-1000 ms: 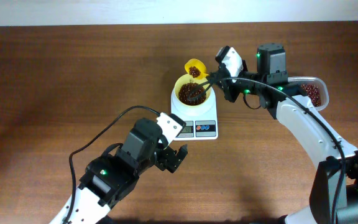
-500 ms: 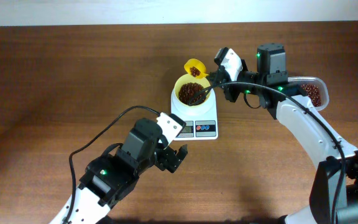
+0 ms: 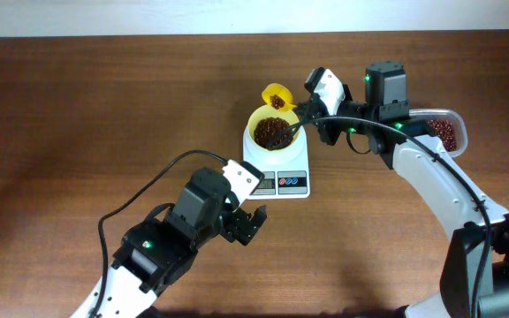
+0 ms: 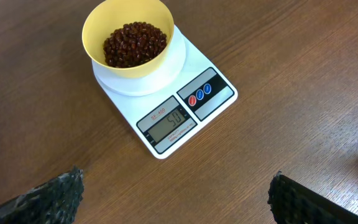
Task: Scoop item into bowl and weigh 50g on scale
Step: 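Tip the scoop with the right gripper to add a few beans, then move the scoop with the right gripper back to the bean tub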
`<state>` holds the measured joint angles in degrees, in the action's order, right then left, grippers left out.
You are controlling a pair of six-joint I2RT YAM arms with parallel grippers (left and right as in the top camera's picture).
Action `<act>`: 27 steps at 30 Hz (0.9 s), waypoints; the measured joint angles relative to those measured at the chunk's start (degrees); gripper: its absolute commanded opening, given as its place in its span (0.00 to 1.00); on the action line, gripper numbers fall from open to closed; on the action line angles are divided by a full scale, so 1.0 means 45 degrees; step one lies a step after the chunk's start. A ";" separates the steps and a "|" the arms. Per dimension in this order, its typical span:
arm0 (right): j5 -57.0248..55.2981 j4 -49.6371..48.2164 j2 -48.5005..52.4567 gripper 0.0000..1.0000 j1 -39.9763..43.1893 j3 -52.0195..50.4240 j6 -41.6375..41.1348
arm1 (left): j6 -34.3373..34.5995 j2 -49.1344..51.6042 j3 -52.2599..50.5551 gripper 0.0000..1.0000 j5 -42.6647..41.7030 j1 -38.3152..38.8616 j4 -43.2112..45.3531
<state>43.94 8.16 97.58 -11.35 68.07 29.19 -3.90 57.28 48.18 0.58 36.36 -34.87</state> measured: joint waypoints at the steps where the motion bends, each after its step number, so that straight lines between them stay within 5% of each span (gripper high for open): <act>1: 0.0000 0.0000 0.0000 0.04 0.0000 0.0000 -0.0073 | 0.0000 0.0000 0.0000 0.99 0.0000 0.0000 0.0000; 9: 0.0505 0.0029 0.0000 0.04 -0.0005 0.0000 -0.3492 | 0.0000 0.0000 0.0000 0.99 0.0000 0.0000 0.0000; 17: 0.3356 0.0029 0.0000 0.04 -0.0005 0.0000 -1.0579 | 0.0000 0.0000 0.0000 0.99 0.0000 0.0000 0.0000; 27: 0.2035 -0.2414 0.0034 0.04 0.1209 -0.0039 -1.7073 | 0.0000 0.0000 0.0000 0.99 0.0000 0.0000 0.0005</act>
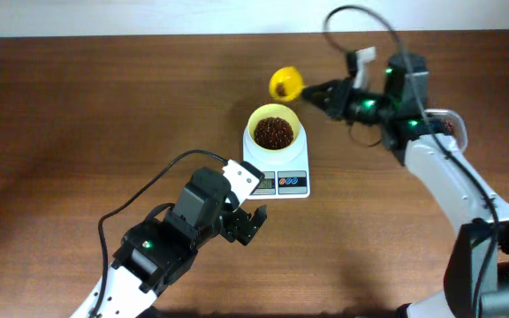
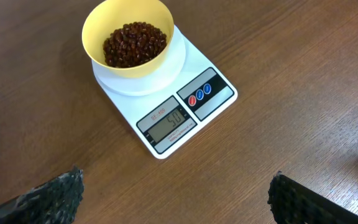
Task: Scoop item into bowl and weigh 50g on scale
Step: 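Move the scoop with the right gripper back to the bean tub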
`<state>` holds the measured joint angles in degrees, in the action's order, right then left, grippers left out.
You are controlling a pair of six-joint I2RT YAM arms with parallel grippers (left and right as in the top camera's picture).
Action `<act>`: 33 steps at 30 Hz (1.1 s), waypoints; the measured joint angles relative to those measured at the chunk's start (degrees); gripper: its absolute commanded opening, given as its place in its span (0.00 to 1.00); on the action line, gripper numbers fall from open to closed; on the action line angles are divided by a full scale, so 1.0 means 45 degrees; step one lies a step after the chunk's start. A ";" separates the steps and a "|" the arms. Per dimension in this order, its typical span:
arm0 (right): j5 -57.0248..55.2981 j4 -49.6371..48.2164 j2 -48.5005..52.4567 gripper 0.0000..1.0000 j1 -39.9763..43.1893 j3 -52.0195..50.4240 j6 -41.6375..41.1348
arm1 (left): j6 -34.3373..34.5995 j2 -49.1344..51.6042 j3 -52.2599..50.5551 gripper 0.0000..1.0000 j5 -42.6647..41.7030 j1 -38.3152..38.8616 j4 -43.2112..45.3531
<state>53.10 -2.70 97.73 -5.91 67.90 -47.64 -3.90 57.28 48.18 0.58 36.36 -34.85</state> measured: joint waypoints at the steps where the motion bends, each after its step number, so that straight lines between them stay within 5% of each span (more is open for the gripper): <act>1: -0.0189 -0.0175 0.0000 0.04 0.0680 0.0005 -0.0525 | 0.0000 0.0000 0.0000 0.99 0.0000 0.0000 -0.0010; 7: 0.0515 -0.0185 0.0000 0.04 0.3929 0.0005 -0.1399 | 0.0000 0.0000 0.0005 0.99 0.0005 0.0000 -0.0005; 16: 0.3478 0.2011 0.0000 0.04 0.8524 0.0005 0.1088 | 0.0000 0.0000 0.0000 0.99 0.0005 0.0000 0.0000; 33: 0.1802 0.9228 0.0005 0.04 0.9700 0.0029 0.8777 | 0.0000 0.0000 0.0000 0.99 0.0000 0.0000 0.0000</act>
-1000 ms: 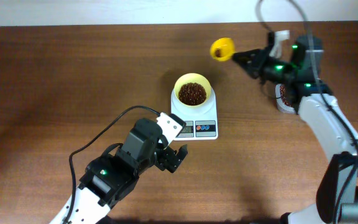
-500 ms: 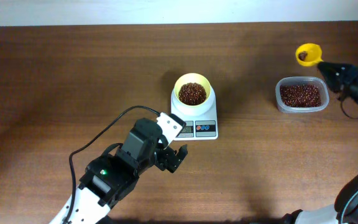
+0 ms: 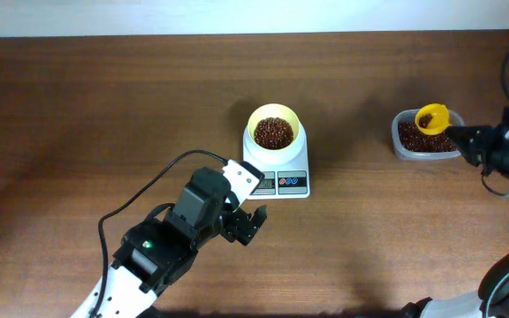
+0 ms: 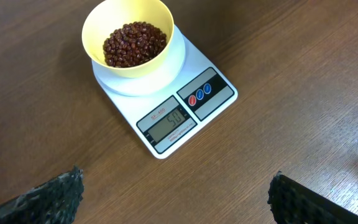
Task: Scoop item into bowl and weigh 50g on scale
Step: 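Move the scoop with the right gripper back to the bean tub, then lower the scoop into the tub and open the right gripper to release it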
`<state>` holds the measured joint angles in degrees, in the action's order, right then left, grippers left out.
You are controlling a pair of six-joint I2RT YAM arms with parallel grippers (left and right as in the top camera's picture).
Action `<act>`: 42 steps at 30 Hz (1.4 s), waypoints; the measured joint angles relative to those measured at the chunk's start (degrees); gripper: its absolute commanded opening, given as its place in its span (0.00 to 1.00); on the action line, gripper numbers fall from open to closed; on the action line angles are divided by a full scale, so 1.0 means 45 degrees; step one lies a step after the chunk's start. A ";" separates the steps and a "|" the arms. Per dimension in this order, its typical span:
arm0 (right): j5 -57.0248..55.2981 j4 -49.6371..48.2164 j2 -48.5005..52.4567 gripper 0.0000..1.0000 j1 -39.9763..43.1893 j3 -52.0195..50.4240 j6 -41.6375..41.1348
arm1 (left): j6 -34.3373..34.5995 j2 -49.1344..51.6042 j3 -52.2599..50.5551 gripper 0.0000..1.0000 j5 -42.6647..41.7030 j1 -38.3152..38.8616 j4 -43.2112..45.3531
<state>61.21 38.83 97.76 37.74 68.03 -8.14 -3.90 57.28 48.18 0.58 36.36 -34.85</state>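
Observation:
A yellow bowl [image 3: 273, 131] full of dark red beans stands on the white scale [image 3: 283, 179]. In the left wrist view the bowl [image 4: 131, 38] and the scale [image 4: 213, 99] show plainly, and the display [image 4: 168, 120] reads 50. My left gripper [image 3: 246, 224] hangs open over bare table in front of the scale, its fingertips [image 4: 56, 194] wide apart. At the far right my right gripper [image 3: 464, 136] is shut on the handle of a yellow scoop [image 3: 431, 117]. The scoop is over the clear container of beans [image 3: 416, 141].
The brown wooden table [image 3: 104, 106] stretches left of the scale. The table's back edge runs along the top of the overhead view. The left arm's black cable loops over the table in front of the scale.
My right gripper has moved with the scoop from just behind the bowl to the far right, over the bean container. The left arm, bowl and scale are unchanged, and the display still reads 50.
At first my right gripper reached over the bowl with the scoop at the bowl's far rim, the scale reading 50. Then the scoop was held behind the bowl, clear of it. Now it is over the bean container at the right.

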 measured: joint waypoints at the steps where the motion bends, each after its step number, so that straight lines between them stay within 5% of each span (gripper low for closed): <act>1: -0.0393 0.0194 0.0000 0.04 0.0000 0.0000 0.0248 | 0.0000 0.0000 0.0000 0.99 0.0005 0.0000 -0.0005; 13: -0.4750 -0.0408 -0.0092 0.04 -0.0131 0.0437 0.3560 | 0.0000 0.0000 0.0000 0.99 0.0000 0.0000 -0.0005; 20: -0.6319 -0.0345 -0.0097 0.04 -0.1953 0.0986 0.5877 | 0.0000 0.0000 0.0000 0.99 0.0000 0.0000 -0.0005; 42: -1.3634 0.2089 -0.0976 0.04 -0.4707 0.2181 0.7912 | 0.0000 0.0000 0.0000 0.99 0.0000 0.0000 -0.0005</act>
<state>-0.14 48.23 93.36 16.56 77.84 27.46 -3.90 57.28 48.18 0.58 36.36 -34.87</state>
